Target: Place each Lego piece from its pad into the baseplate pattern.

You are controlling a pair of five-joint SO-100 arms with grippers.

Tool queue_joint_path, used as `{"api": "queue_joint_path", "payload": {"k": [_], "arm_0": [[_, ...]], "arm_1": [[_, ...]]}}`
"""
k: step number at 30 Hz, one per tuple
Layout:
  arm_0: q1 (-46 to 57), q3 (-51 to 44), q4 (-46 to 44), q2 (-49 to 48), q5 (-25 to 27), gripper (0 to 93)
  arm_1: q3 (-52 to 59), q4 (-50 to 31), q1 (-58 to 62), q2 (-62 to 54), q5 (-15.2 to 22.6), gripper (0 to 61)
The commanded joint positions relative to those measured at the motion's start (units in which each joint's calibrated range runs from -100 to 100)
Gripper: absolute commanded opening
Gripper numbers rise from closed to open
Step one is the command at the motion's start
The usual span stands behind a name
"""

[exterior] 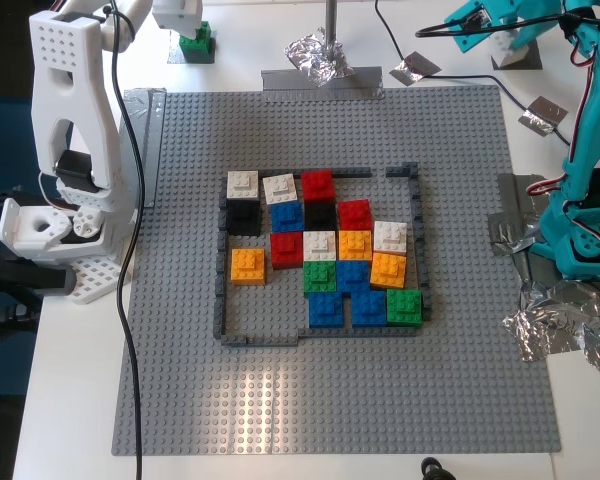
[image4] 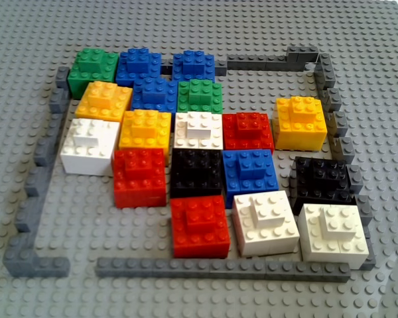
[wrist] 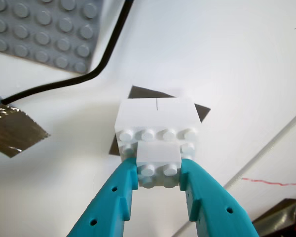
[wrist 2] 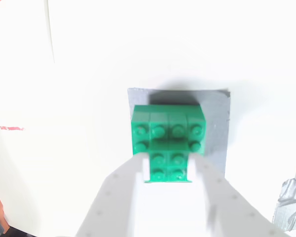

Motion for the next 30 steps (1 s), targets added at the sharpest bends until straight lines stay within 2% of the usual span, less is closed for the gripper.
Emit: {"api": "queue_joint_path", "payload": {"k": [1, 8, 10, 13, 20, 21, 25, 28, 29, 30], "arm_0": [[-1.91, 4.21, 1.14, -8.67, 0.21, 2.4], [-5.9, 10.35, 1.14, -16.14, -0.13, 2.0], [-8.22, 13.78, 1.14, -20.0, -0.13, 1.9], [-10.18, 15.95, 1.14, -22.41, -0.13, 1.9], [-16.2, 18.66, 1.14, -27.38, -0.18, 1.8], [-17.87, 19.29, 1.14, -28.59, -0.18, 1.8], [-21.13, 20.82, 1.14, -30.9, -0.18, 1.8], [-23.45, 22.27, 1.14, -32.79, -0.18, 1.8], [-25.92, 24.07, 1.14, -35.11, -0.18, 1.8], [-27.37, 25.79, 1.14, -36.91, -0.18, 1.8]], "arm_1": [[-1.22, 1.17, -0.96, -1.72, -0.25, 0.3], [-7.54, 6.38, -0.38, -6.18, -0.25, 0.3], [-8.63, 11.67, 0.78, -10.39, 0.19, 0.3], [-6.01, 15.33, 2.16, -15.28, -0.49, 0.3], [14.22, 16.31, 7.89, -36.14, -3.62, 0.3], [19.73, 17.45, 9.77, -41.29, -5.47, 0.3], [30.74, 20.38, 13.91, -50.73, -9.72, 0.3], [35.62, 24.85, 17.9, -55.88, -12.8, 0.3], [38.33, 29.9, 23.99, -59.66, -14.95, 0.2], [40.49, 31.93, 29.0, -62.06, -15.14, 0.2]]}}
